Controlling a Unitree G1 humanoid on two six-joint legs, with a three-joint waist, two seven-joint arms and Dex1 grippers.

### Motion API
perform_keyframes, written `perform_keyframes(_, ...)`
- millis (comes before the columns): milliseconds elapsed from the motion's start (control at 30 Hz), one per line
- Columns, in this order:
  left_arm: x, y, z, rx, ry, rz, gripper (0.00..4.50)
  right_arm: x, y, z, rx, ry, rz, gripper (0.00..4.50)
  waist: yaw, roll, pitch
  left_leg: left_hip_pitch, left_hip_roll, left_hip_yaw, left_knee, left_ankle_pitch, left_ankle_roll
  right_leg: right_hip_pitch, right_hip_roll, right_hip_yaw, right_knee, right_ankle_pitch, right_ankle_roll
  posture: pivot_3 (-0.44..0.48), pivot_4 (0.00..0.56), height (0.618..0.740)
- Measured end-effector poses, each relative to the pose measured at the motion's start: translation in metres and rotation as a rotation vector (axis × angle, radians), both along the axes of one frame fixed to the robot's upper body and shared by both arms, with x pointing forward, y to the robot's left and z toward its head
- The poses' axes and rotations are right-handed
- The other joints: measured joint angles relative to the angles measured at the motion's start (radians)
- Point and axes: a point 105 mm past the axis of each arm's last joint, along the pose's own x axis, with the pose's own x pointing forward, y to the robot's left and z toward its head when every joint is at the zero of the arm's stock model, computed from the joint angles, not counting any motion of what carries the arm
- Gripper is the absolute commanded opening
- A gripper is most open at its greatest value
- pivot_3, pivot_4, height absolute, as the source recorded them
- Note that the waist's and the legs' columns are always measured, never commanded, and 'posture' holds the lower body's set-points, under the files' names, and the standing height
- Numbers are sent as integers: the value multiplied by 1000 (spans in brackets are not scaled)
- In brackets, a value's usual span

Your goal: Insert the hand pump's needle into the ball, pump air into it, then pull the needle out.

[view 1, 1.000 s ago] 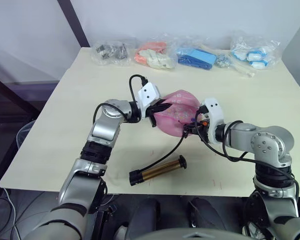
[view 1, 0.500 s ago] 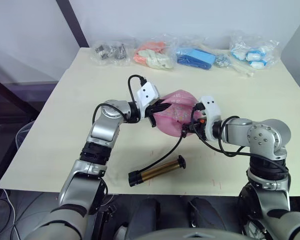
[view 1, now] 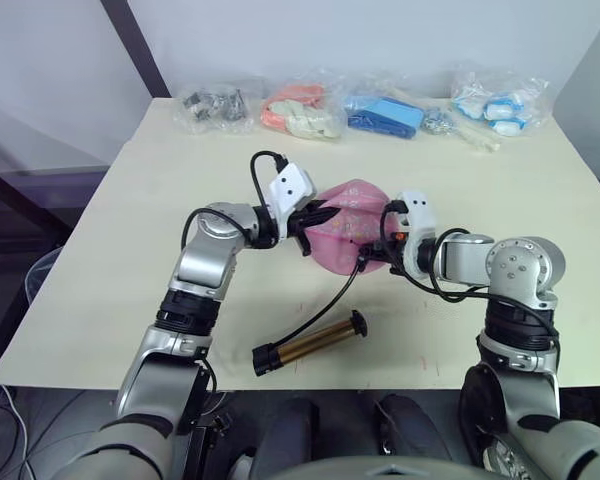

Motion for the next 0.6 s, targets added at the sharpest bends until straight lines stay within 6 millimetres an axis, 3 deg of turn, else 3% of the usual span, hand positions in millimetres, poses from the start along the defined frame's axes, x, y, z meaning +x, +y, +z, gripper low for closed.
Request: perform_keyframes(600,9,5,-2,-17,89,116,6,9,17,1,-31,18,-56,310,-14,2,-5,3,0,1,-2,0,-1,0,1,1,1,0,0,0,150,740)
